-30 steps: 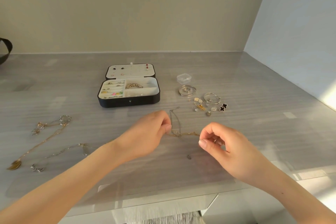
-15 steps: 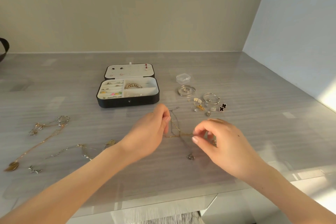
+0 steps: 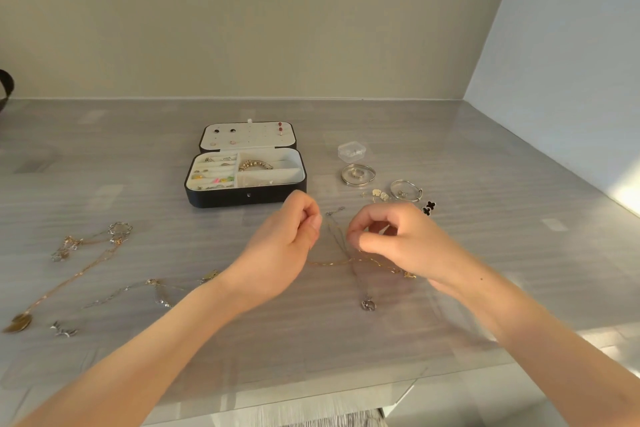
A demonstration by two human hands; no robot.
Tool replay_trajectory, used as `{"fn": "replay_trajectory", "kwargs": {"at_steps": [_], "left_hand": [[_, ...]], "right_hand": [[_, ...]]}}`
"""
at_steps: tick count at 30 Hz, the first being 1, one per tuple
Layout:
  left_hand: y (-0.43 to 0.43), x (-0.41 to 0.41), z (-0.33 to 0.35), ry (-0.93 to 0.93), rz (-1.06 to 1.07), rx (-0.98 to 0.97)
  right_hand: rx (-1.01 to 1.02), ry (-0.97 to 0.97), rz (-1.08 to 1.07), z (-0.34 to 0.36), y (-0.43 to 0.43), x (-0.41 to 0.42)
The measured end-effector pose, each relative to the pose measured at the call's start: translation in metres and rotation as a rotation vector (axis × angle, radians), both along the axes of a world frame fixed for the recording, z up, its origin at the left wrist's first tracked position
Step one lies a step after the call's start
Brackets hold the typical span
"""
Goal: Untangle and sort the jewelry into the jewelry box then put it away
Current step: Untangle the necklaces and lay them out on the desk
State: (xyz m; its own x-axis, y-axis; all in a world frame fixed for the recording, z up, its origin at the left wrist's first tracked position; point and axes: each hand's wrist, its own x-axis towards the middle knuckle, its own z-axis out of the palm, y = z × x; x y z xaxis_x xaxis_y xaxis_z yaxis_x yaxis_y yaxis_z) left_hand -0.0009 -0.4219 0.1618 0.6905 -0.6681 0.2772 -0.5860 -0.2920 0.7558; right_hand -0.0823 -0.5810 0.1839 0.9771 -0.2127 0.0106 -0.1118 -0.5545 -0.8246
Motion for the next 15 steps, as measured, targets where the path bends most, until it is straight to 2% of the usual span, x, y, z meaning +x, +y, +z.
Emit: {"fn": "replay_trajectory", "kwargs": {"at_steps": [4, 8, 15], "left_hand": [[0.000, 0.001, -0.003, -0.022, -0.055, 0.116], [-0.001, -0.001, -0.006, -0.162, -0.066, 0.276], [-0.003, -0.001, -0.007, -0.220, -0.055, 0.298]], "right_hand": [[0.110, 0.029, -0.017, 0.007, -0.004, 0.001], [0.130, 0.037, 0.015, 0.010, -0.003, 0.002], [0.152, 0.040, 0.063, 0.015, -0.002, 0.005]]}}
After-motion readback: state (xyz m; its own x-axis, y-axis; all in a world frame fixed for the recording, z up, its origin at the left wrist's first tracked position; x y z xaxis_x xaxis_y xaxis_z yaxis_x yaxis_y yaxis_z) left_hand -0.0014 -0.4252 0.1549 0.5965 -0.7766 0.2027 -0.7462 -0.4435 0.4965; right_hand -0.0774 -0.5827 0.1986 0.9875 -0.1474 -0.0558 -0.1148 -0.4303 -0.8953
